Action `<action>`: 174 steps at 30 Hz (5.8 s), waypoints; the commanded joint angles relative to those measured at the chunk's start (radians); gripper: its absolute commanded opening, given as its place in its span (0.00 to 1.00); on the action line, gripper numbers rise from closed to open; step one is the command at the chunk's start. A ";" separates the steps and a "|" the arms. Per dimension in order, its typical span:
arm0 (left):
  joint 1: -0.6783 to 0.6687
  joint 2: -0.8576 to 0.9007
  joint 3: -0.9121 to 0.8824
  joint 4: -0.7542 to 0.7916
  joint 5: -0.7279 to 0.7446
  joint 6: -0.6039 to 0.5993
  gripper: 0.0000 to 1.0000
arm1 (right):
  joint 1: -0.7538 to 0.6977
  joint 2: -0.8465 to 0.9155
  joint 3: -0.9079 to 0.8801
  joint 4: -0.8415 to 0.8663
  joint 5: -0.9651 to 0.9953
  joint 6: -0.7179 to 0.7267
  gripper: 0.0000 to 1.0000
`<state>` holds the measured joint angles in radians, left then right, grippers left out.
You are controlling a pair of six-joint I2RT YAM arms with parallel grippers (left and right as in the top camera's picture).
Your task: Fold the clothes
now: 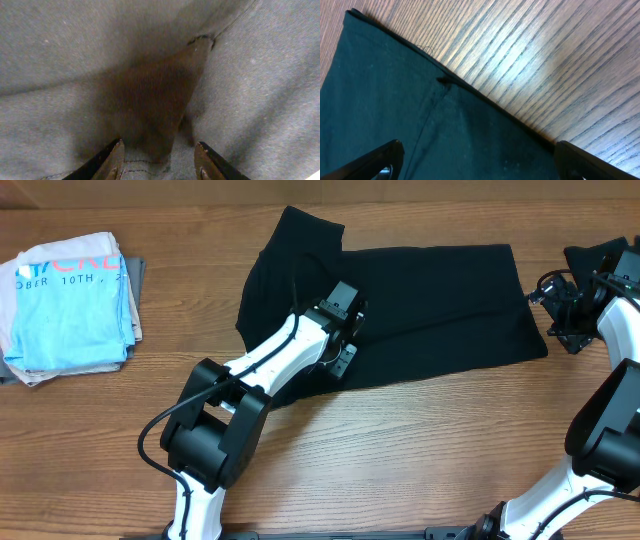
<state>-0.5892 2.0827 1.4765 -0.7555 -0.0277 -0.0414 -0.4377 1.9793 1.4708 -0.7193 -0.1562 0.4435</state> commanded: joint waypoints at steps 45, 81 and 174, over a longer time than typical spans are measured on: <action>-0.003 -0.003 0.382 -0.315 -0.123 0.109 0.64 | 0.000 -0.036 0.023 0.003 0.005 -0.006 1.00; -0.005 0.058 0.169 -0.158 -0.158 0.090 0.04 | 0.000 -0.036 0.023 0.003 0.005 -0.006 1.00; 0.534 0.154 0.235 -0.244 0.496 -0.721 0.69 | 0.001 -0.036 0.023 0.003 0.005 -0.006 1.00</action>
<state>-0.0628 2.2242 1.7512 -1.0111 0.4751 -0.7113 -0.4381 1.9793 1.4708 -0.7200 -0.1562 0.4438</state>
